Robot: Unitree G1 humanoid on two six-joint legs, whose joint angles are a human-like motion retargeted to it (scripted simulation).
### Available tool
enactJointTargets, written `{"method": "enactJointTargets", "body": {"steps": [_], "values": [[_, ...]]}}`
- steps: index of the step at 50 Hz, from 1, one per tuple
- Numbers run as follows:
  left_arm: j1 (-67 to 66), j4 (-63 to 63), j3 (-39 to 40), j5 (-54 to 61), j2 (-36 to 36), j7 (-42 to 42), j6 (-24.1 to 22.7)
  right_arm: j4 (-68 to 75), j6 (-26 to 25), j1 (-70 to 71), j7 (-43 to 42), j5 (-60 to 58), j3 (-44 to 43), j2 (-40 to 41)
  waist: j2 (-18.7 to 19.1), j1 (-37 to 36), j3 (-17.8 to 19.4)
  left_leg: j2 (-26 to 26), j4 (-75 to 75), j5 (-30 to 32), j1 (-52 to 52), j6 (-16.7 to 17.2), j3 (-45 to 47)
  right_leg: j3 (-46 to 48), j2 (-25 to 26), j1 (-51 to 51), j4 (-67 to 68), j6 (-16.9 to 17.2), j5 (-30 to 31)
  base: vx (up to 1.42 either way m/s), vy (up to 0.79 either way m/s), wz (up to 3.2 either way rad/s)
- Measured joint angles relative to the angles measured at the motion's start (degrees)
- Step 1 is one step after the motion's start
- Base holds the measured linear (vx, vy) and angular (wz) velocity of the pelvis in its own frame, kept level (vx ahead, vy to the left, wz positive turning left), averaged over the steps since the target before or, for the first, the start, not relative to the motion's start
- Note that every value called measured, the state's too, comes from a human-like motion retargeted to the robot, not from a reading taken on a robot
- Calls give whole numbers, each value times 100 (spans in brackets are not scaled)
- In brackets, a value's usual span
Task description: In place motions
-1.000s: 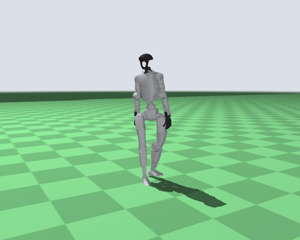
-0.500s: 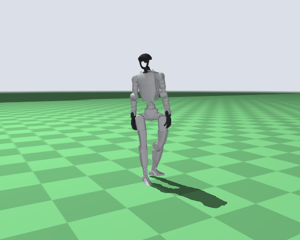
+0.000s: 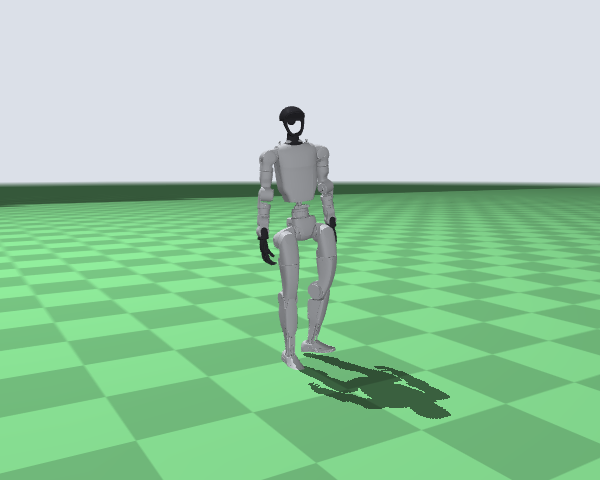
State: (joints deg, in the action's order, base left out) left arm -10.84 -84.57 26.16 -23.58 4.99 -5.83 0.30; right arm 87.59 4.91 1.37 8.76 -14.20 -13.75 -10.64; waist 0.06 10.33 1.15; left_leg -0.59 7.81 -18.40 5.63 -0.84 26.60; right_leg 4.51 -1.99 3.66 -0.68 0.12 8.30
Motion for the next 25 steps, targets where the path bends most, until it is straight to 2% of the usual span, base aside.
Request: {"method": "enactJointTargets", "body": {"steps": [15, 25], "values": [[98, -256, 34, 84, -87, 37, 5, 92, 71, -237, 37, 11, -100, 124, -133, -511, -295, -488, -689, 804, -415, 13, -1642, 1477, -395, 237, -154, 112, -254, 7, 16, 108], [27, -220, 51, 119, -70, 108, -84, 76, 94, -292, 3, -300, 214, 232, -149, -1139, -225, -391, -656, 927, -567, 7, -1781, 1620, -319, 223, -173, 139, -234, -1, 1, 9]]}}
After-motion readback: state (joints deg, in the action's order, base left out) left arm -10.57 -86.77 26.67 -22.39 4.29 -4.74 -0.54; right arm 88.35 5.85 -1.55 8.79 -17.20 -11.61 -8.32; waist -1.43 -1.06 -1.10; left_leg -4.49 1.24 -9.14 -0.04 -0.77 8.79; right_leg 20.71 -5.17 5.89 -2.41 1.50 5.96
